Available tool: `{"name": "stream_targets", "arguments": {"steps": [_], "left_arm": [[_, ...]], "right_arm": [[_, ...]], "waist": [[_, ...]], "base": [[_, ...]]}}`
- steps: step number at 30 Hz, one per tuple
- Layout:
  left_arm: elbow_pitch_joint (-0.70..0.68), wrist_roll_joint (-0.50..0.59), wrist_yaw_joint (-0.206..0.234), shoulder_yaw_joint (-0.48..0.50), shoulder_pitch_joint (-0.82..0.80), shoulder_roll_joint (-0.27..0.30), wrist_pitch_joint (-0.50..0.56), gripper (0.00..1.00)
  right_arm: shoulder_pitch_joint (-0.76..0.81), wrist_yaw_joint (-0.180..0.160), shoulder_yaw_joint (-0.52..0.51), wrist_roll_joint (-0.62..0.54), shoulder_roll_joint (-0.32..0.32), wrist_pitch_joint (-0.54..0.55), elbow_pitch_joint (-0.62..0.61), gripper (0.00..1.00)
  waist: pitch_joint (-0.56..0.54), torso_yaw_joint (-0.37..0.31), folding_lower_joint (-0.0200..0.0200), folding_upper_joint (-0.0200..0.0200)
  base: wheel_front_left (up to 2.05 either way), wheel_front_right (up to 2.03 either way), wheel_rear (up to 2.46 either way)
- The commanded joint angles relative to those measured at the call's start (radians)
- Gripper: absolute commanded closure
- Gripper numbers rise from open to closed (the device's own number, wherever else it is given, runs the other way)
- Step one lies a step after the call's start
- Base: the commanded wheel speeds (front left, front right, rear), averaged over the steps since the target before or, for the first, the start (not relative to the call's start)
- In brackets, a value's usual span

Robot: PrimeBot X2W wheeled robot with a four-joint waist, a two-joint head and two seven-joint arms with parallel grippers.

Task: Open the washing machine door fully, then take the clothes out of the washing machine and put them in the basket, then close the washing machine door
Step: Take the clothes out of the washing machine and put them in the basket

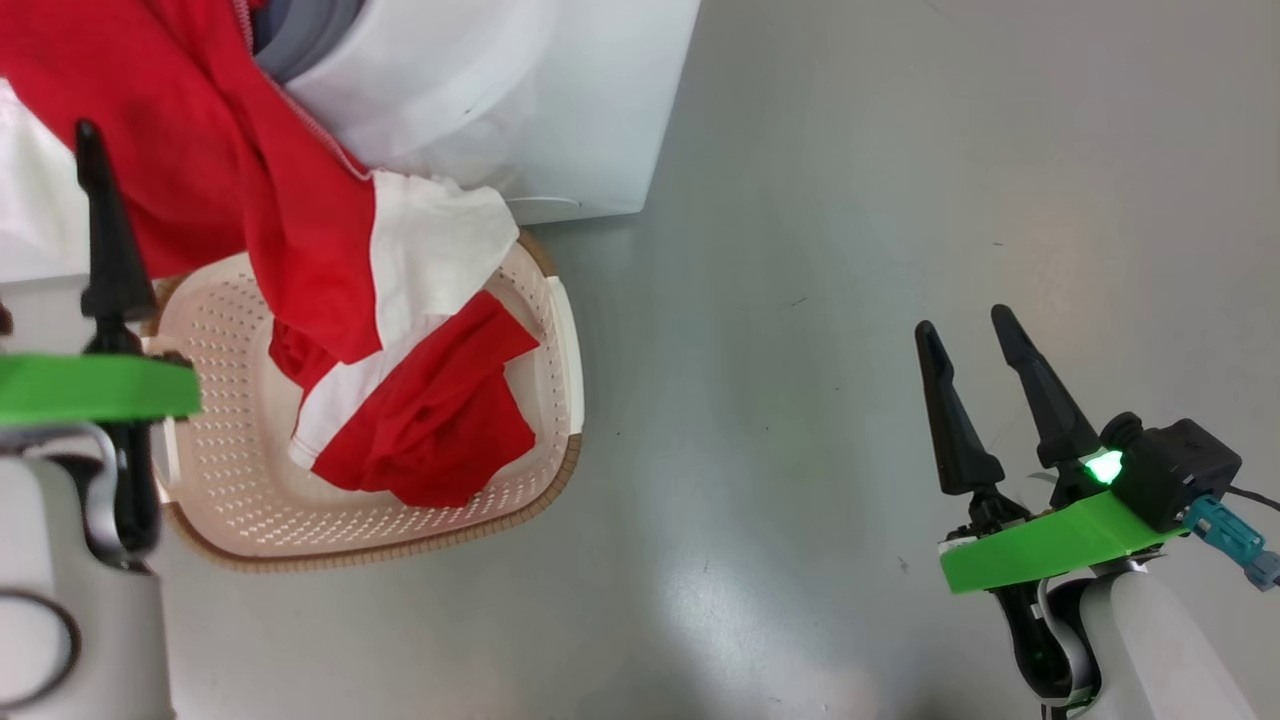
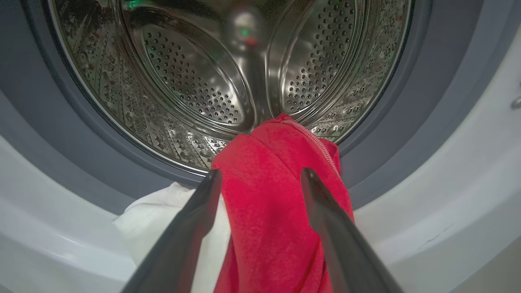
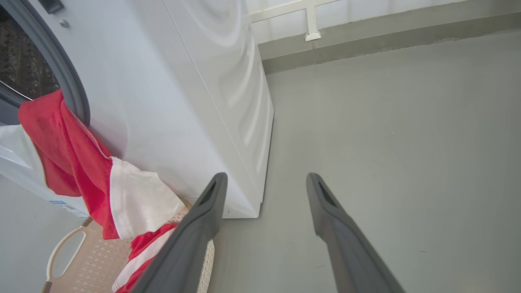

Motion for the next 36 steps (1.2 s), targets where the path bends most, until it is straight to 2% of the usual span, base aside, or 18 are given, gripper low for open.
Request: {"name": "stream_targets", "arguments": {"steps": [1, 8, 15, 22, 23, 24, 26, 28, 36], "left_arm": [[0.028, 0.022, -0.007, 0.023, -0.023, 0.055, -0.005, 0.0], [0.239, 0.029, -0.009, 0.022, -0.167, 0.106, -0.005, 0.0], [0.397, 0.025, -0.008, 0.028, -0.262, 0.132, -0.005, 0.0], [0.474, 0.021, -0.02, 0.003, -0.331, 0.131, -0.005, 0.0], [0.479, 0.021, -0.021, -0.002, -0.336, 0.131, -0.005, 0.22], [0.485, 0.021, -0.022, -0.008, -0.341, 0.13, -0.005, 0.53], [0.49, 0.018, -0.024, -0.013, -0.347, 0.129, -0.005, 0.71], [0.489, 0.014, -0.025, -0.014, -0.349, 0.13, -0.005, 0.99], [0.412, 0.0, -0.028, -0.015, -0.314, 0.117, -0.005, 1.0]], "right_arm": [[0.005, 0.007, 0.03, -0.004, 0.002, -0.006, -0.017, 0.0], [0.007, 0.007, 0.039, 0.001, 0.004, -0.006, -0.015, 0.0], [-0.001, 0.007, 0.039, 0.001, 0.006, -0.006, -0.017, 0.0], [-0.006, 0.007, 0.04, 0.002, 0.007, -0.006, -0.017, 0.0], [-0.006, 0.007, 0.039, 0.002, 0.007, -0.006, -0.016, 0.0], [-0.007, 0.007, 0.039, 0.002, 0.007, -0.006, -0.016, 0.0], [-0.006, 0.007, 0.039, 0.002, 0.007, -0.006, -0.016, 0.0], [-0.006, 0.007, 0.039, 0.002, 0.007, -0.006, -0.016, 0.0], [0.0, 0.007, 0.025, -0.001, 0.008, -0.006, -0.017, 0.0]], "waist": [[-0.004, -0.008, 0.0, -0.0001], [-0.001, -0.028, 0.0, -0.0001], [0.013, -0.039, 0.0, -0.0001], [0.017, -0.045, 0.0, -0.0001], [0.017, -0.045, 0.0, -0.0001], [0.017, -0.046, 0.0, -0.0001], [0.014, -0.046, 0.0, -0.0001], [0.012, -0.047, 0.0, -0.0001], [-0.001, -0.035, 0.0, -0.0001]], "base": [[0.0, 0.0, 0.0], [0.0, 0.0, 0.0], [0.0, 0.0, 0.0], [0.0, 0.0, 0.0], [0.0, 0.0, 0.0], [0.0, 0.0, 0.0], [0.0, 0.0, 0.0], [0.0, 0.0, 0.0], [0.0, 0.0, 0.0]]}}
